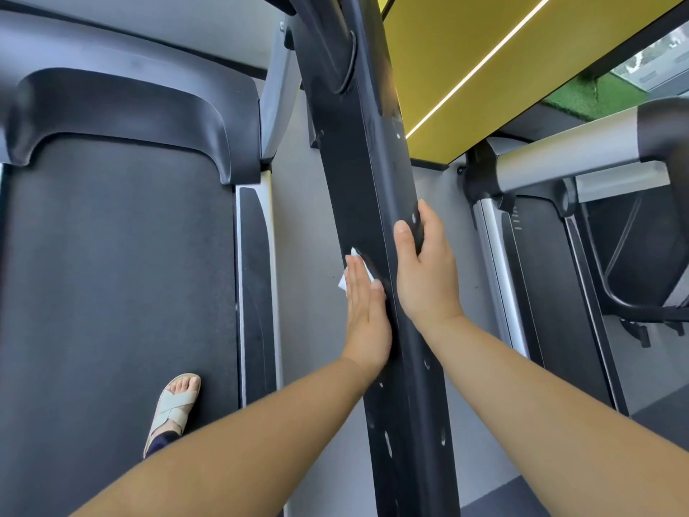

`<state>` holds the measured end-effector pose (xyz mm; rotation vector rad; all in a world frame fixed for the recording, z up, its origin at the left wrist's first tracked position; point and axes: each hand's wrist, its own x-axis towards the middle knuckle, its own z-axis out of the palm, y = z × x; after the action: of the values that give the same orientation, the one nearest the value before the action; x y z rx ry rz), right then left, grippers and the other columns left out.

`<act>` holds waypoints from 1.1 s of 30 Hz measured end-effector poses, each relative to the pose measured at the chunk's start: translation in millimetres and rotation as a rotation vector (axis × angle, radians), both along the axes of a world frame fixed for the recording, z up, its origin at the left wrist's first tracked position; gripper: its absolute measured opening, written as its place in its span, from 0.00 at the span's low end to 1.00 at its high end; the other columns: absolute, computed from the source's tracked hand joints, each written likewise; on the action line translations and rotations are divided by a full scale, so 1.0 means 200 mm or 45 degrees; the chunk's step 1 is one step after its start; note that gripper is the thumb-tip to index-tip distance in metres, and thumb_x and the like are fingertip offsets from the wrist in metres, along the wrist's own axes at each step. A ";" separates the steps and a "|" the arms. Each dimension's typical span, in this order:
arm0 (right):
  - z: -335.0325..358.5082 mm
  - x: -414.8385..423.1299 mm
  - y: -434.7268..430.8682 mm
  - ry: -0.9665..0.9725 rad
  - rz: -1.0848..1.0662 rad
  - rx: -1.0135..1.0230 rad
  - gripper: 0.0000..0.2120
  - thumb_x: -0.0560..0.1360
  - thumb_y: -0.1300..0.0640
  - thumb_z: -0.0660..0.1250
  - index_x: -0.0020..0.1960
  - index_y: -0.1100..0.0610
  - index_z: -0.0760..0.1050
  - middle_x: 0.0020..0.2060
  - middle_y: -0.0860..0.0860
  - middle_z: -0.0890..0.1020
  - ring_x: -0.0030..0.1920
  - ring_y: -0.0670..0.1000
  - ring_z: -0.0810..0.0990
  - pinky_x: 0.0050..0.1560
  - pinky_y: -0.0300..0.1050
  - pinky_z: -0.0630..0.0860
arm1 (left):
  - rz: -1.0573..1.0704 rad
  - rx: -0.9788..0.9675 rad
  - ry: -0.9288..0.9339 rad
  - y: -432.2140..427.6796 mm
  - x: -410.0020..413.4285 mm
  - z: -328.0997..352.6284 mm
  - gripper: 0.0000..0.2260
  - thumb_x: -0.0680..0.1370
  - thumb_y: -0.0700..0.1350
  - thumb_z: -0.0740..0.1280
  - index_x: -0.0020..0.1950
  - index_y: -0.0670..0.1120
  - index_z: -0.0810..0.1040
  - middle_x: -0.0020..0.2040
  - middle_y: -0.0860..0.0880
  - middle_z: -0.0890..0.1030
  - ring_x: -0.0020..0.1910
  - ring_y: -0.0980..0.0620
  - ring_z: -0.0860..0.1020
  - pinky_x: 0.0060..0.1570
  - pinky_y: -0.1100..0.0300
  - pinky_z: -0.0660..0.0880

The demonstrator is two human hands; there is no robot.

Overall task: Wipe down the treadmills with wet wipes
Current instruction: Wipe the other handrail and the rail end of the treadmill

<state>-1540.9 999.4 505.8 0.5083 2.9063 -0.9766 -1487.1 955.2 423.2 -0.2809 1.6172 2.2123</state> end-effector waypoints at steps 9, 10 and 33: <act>0.00 0.00 0.01 0.007 0.004 -0.027 0.24 0.81 0.47 0.56 0.76 0.49 0.58 0.72 0.44 0.65 0.71 0.44 0.63 0.63 0.34 0.58 | -0.007 0.040 -0.115 0.00 0.06 0.00 0.22 0.84 0.53 0.42 0.75 0.59 0.36 0.74 0.66 0.37 0.72 0.68 0.37 0.75 0.58 0.39; 0.00 0.00 0.01 0.008 0.006 -0.027 0.24 0.81 0.47 0.56 0.76 0.49 0.58 0.72 0.44 0.65 0.71 0.44 0.63 0.63 0.34 0.58 | -0.002 0.044 -0.133 0.01 0.07 0.00 0.22 0.84 0.53 0.42 0.75 0.58 0.36 0.74 0.66 0.37 0.72 0.67 0.37 0.75 0.57 0.38; -0.01 0.00 0.01 0.026 -0.001 -0.004 0.24 0.81 0.46 0.56 0.75 0.50 0.59 0.71 0.45 0.68 0.70 0.45 0.66 0.67 0.40 0.63 | -0.015 0.037 -0.187 0.00 0.08 0.02 0.23 0.84 0.52 0.42 0.76 0.55 0.36 0.75 0.63 0.37 0.73 0.65 0.37 0.74 0.59 0.37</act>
<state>-1541.7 1000.4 504.1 0.5028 2.9221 -0.9922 -1471.5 954.6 426.5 -0.4145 1.5040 2.1501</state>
